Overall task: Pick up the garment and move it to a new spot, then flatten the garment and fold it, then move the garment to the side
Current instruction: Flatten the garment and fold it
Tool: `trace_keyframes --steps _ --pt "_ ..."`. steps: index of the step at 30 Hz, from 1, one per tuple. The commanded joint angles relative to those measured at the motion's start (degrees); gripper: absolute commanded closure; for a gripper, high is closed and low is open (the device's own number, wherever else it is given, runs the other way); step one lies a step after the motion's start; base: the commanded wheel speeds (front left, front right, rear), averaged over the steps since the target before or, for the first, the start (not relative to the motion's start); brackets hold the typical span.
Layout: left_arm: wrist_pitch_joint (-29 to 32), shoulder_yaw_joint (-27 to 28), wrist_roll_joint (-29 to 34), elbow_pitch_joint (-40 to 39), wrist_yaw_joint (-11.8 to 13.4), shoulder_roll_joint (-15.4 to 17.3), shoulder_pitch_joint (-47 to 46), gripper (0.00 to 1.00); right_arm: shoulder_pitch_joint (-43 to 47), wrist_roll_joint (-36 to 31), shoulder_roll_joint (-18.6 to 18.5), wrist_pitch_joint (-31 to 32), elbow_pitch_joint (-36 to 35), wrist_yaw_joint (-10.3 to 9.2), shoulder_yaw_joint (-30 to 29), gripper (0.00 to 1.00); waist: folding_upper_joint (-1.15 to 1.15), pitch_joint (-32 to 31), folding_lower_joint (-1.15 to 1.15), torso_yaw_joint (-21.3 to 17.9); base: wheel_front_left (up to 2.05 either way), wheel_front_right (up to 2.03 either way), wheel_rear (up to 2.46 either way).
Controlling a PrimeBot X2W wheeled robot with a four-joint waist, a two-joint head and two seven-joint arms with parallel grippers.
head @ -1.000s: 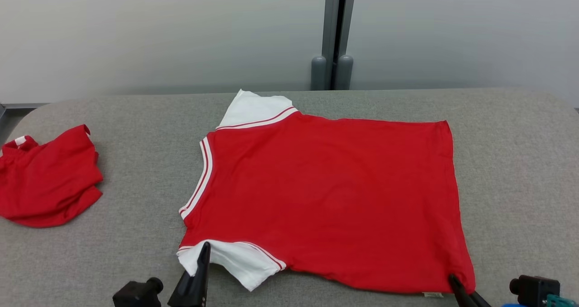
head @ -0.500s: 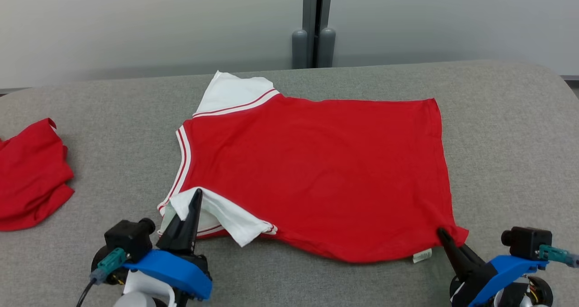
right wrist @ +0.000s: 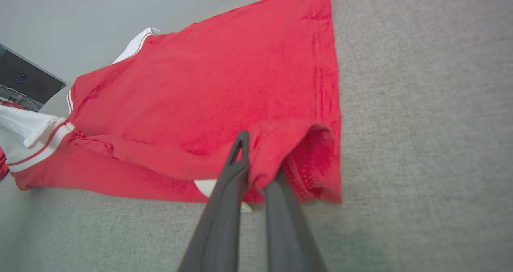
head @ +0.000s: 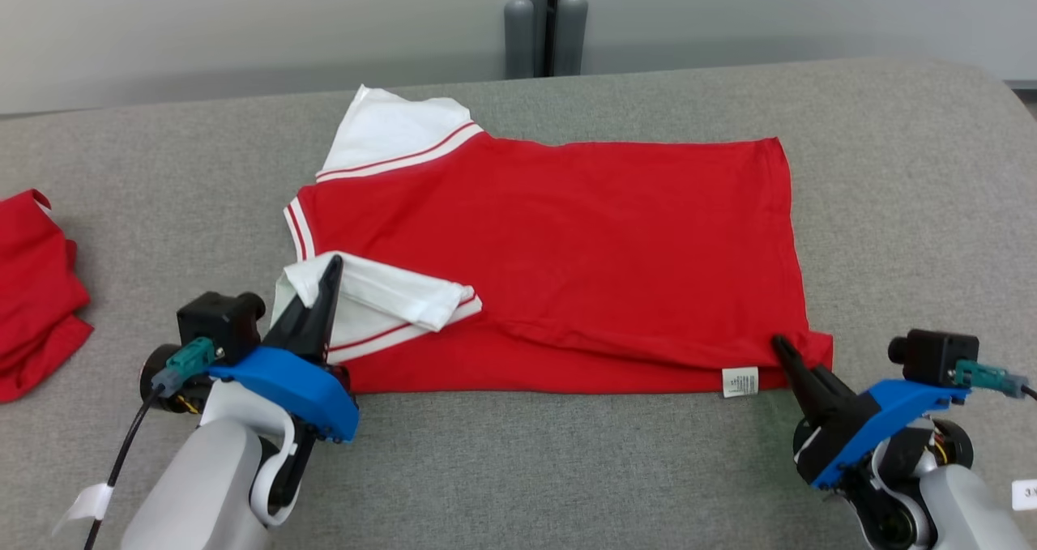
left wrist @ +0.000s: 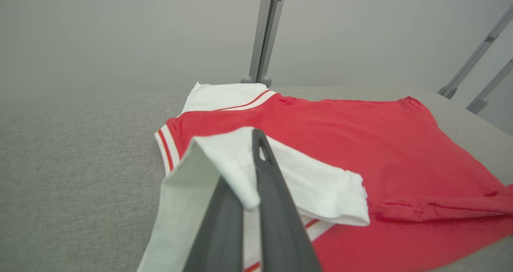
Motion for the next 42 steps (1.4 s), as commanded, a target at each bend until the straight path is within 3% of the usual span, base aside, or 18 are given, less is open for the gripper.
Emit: trace_keyframes --steps 1,4,6,7,8,17,26,42 --pt "-0.61 -0.53 0.09 1.37 -0.39 0.19 -2.06 1.0 -2.07 -0.18 0.01 -0.57 0.9 0.03 0.28 1.0 -0.01 0.82 -0.01 0.0 0.0 0.0 0.0" --pt "-1.56 -1.59 -0.44 4.45 -0.5 -0.1 -4.61 1.0 -4.26 -0.06 0.15 -1.44 2.91 0.03 0.99 1.0 -0.01 1.83 -0.01 -0.08 0.0 0.0 0.0" --pt "-2.06 -2.16 -0.76 6.68 -0.46 -0.22 -6.14 1.0 -5.37 0.01 0.11 -2.17 4.0 0.03 1.29 0.41 -0.01 2.21 -0.01 -0.04 0.0 0.0 0.0" --pt "-2.56 -2.41 -0.78 7.69 -0.33 -0.27 -6.91 0.62 -5.82 0.06 0.1 -2.92 4.31 0.03 1.38 0.0 -0.01 2.32 -0.01 0.0 0.0 0.0 0.0" --pt "-2.94 -2.72 -0.8 8.59 -0.34 -0.4 -7.5 0.0 -6.1 -0.04 -0.06 -3.45 4.54 0.03 1.48 0.0 -0.01 2.39 -0.01 0.04 0.0 0.0 0.0" --pt "-6.44 -2.19 -2.15 12.54 -0.37 -0.59 -6.29 0.0 -2.93 -3.46 -3.24 -8.89 4.14 0.03 2.82 0.0 -0.01 0.5 -0.01 0.6 0.0 0.0 0.0" --pt "-6.87 -1.37 -0.96 12.9 0.35 0.61 -0.3 0.0 0.88 -6.45 -5.52 -9.79 4.31 0.03 1.15 0.0 -0.01 -0.96 -0.01 1.19 0.0 0.0 0.0" --pt "-5.95 -2.87 -0.1 20.85 1.19 0.15 -0.94 0.0 -3.71 -11.02 -2.64 -9.06 12.75 0.03 3.58 0.0 -0.01 0.41 -0.01 0.91 0.0 0.0 0.0"
